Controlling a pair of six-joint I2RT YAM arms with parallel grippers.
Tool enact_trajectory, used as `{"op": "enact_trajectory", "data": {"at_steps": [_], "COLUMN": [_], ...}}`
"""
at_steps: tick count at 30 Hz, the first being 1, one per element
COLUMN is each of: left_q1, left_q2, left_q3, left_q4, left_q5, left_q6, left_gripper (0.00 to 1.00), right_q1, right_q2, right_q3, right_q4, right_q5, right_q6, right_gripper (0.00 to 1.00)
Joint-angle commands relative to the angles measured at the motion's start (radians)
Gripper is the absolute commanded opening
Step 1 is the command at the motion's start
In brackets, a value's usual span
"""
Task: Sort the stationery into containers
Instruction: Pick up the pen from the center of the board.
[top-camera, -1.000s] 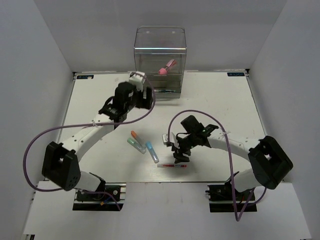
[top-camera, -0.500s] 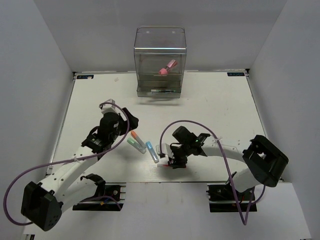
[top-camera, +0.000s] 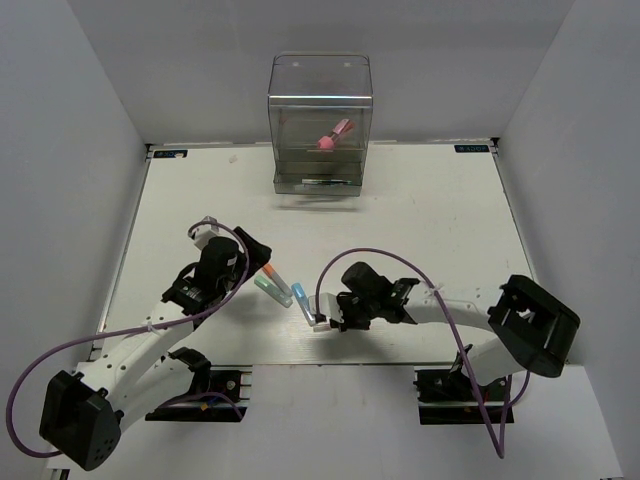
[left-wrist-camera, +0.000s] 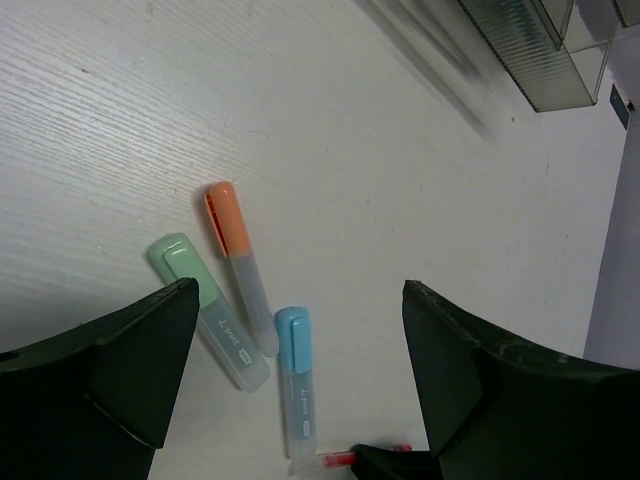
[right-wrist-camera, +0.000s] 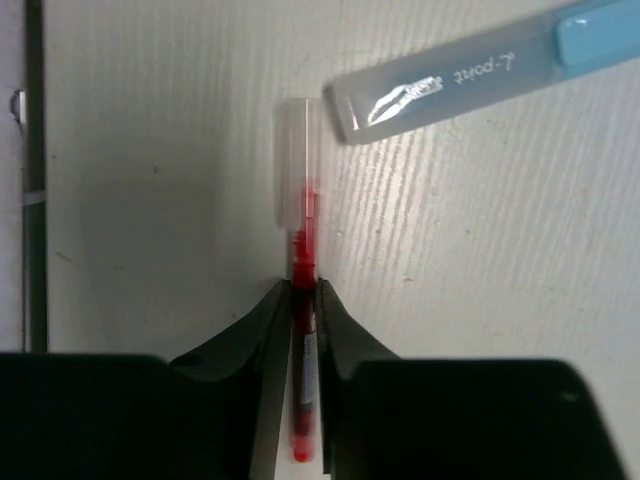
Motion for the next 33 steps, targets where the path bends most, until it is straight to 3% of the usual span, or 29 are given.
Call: {"op": "enact_trajectory", "data": {"at_steps": [1,8,13,19,26,33], "left_q1": [0.003,0.003,0.003,0.003,0.003,0.003], "left_q2": [-0.024,-0.024,-0.015,-0.015,-0.015,-0.046], "left_q3": [-0.008,-0.019,-0.028,-0.028,-0.038,-0.057], "left_q4": [-0.008,0.012,0.012,0.033,0.033,0.056], "left_q5": [-0.017,0.002,0.012,0.021,0.039,0.05], "left_q6": [-0.061,-0.081,-0.101,-0.121,-0.121,-0.13], "left_gripper": [0.92,0.92,0.92,0.91,0.91,0.91], "right_q1": [0.003,-0.009,-0.04,-0.115,-0.187,-0.276], "right_q2": [-0.007,-0.145,-0.211,-0.216,-0.115,0.118], "right_q3": [-0.045,-0.094,-0.064,0.076,0.219,0.461], "right_q4": [-0.042,-0.148,-0.19,-0.123,0.017,0.092], "right_q5": [0.102,0.099,0.124,0.145,0.239,0.243], "right_q6": [-0.003,-0.078,-0.102,-0.002,-0.065,-0.12], "right_gripper": [0.17,0.04,0.0,0.0,0.0,0.0]}}
